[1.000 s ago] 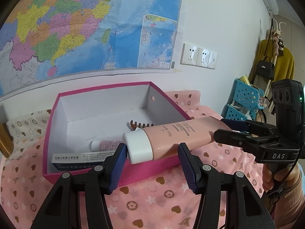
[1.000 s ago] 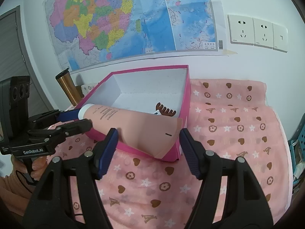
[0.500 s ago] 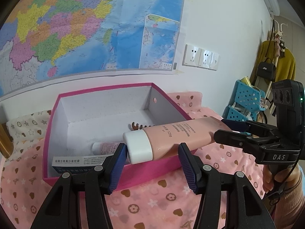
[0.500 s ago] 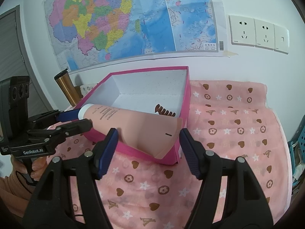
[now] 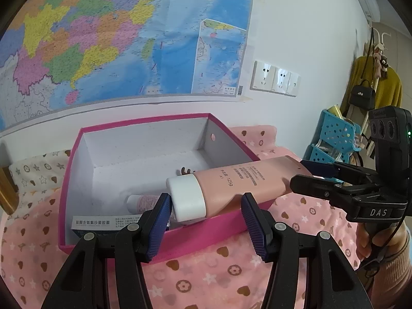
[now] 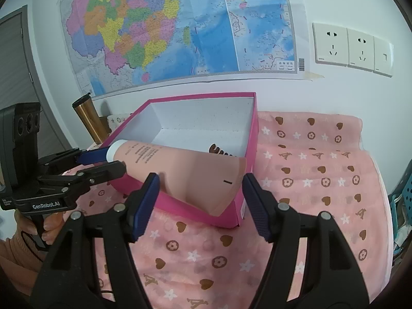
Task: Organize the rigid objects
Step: 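Lower the peach tube into the magenta box with both grippers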
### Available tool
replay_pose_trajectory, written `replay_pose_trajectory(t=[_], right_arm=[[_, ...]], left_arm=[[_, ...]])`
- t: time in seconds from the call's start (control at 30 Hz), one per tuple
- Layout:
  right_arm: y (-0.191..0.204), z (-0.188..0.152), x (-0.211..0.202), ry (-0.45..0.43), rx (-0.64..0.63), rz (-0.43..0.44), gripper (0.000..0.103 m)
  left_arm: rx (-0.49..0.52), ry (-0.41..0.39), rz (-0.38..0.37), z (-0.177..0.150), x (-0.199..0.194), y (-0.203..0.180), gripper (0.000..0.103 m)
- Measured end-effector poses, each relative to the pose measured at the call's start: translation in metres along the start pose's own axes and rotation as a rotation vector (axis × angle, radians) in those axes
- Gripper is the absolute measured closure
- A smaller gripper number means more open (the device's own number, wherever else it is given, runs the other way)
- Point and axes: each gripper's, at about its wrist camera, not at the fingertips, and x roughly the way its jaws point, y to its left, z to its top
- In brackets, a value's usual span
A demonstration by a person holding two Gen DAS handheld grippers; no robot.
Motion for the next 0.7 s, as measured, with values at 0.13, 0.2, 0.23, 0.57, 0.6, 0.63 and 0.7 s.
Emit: replay_pose_trajectory(t=[0.13,0.2,0.23,0.57,0.6,0.63,0.7], right_arm=[[-0.0001,0.0028,0.0032,0.002,-0.003,-0.002,0.034],[-0.0006,0.0028,0.0037,0.002,-0.004,-0.002,0.034],[-0.0006,0.0027,0.0038,0.003,-0.004,-0.002,0.034],[-0.0027,0.0052,0.0059,0.004,-0.006,-0.006,0.034],[-0.0026,0.0051,0.0058,0.004,-0.005,-0.005,0.034],[-0.0023,0.0054,0.0064,0.005,-0.004,-0.005,0.034],[-0.0030,0.0057,0.0076,0.004,-0.004,-0.006,0.034]], left_arm=[[0.000,-0.003,0.001,0.0010,0.0006,0.0007,0.046],[0.000,-0.002,0.002,0.0014,0.0011,0.0012,0.046],[0.000,-0.002,0.002,0.0014,0.0011,0.0013,0.046],[0.001,-0.001,0.005,0.0037,0.0032,0.0031,0.046],[0.001,-0.001,0.006,0.0043,0.0037,0.0034,0.046],[0.001,0.000,0.007,0.0046,0.0041,0.0037,0.046],[0.000,0.001,0.008,0.0055,0.0054,0.0042,0.046]])
